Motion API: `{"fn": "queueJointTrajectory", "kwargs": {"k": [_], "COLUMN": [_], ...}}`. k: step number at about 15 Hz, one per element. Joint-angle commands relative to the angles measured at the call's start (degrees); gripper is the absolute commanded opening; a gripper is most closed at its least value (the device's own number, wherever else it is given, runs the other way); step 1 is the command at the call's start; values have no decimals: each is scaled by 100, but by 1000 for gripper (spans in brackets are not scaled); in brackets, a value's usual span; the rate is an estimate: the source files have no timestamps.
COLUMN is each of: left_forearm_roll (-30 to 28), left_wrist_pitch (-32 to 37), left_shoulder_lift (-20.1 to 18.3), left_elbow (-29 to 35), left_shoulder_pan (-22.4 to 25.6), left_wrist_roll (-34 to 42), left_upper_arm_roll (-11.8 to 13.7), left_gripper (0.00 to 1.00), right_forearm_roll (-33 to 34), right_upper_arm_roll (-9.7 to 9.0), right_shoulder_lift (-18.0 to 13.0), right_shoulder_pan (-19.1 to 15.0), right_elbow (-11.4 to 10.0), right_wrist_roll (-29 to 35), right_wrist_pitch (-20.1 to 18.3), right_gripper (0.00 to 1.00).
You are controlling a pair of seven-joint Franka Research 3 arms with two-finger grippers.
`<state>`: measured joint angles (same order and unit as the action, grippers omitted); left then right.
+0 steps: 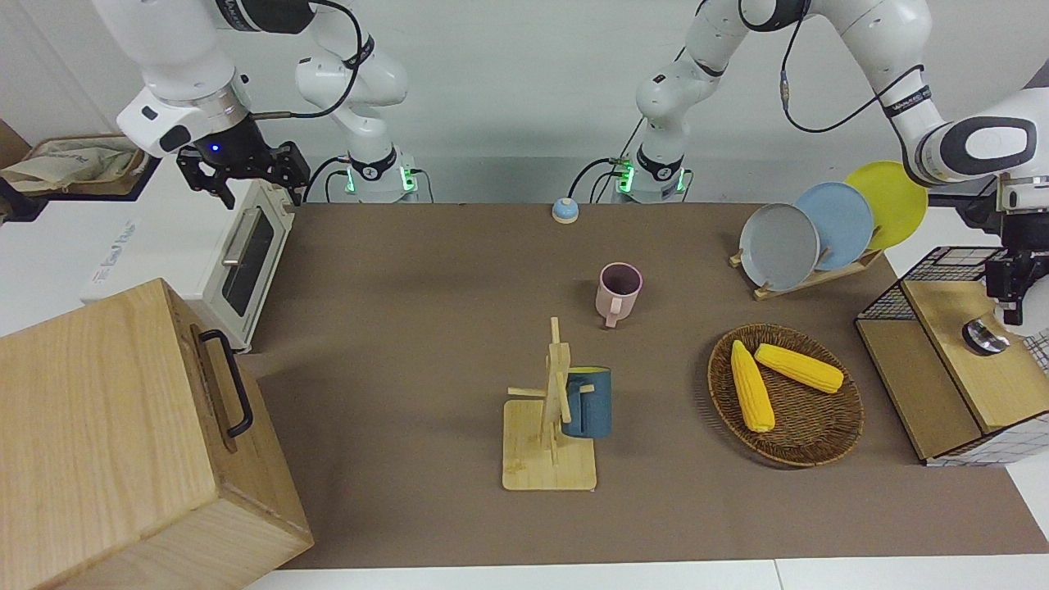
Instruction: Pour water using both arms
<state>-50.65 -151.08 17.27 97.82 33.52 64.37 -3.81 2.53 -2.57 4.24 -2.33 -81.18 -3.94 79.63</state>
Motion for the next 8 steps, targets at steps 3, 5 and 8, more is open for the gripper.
{"fn": "queueJointTrajectory", "kwargs": {"k": [3, 5, 8], "left_forearm_roll": [-305, -287, -287], "left_wrist_pitch": [-62, -71, -79], "left_shoulder_lift": [110, 110, 110], "left_elbow": [-228, -228, -228], "left_shoulder_pan": [67, 67, 67], "left_wrist_roll": [366, 366, 366], "left_upper_arm_roll": [-58, -58, -58], "left_gripper": [28, 345, 990], "right_forearm_roll": [-16, -16, -25], "right_upper_arm_roll": [-24, -32, -32], "right_shoulder_lift": [-107, -116, -116], "right_shoulder_pan": [-49, -49, -49], "right_elbow": [-109, -109, -109], "right_wrist_roll": [-134, -134, -134], "right_wrist_pitch": [18, 18, 18], "right_gripper": [992, 992, 992]}}
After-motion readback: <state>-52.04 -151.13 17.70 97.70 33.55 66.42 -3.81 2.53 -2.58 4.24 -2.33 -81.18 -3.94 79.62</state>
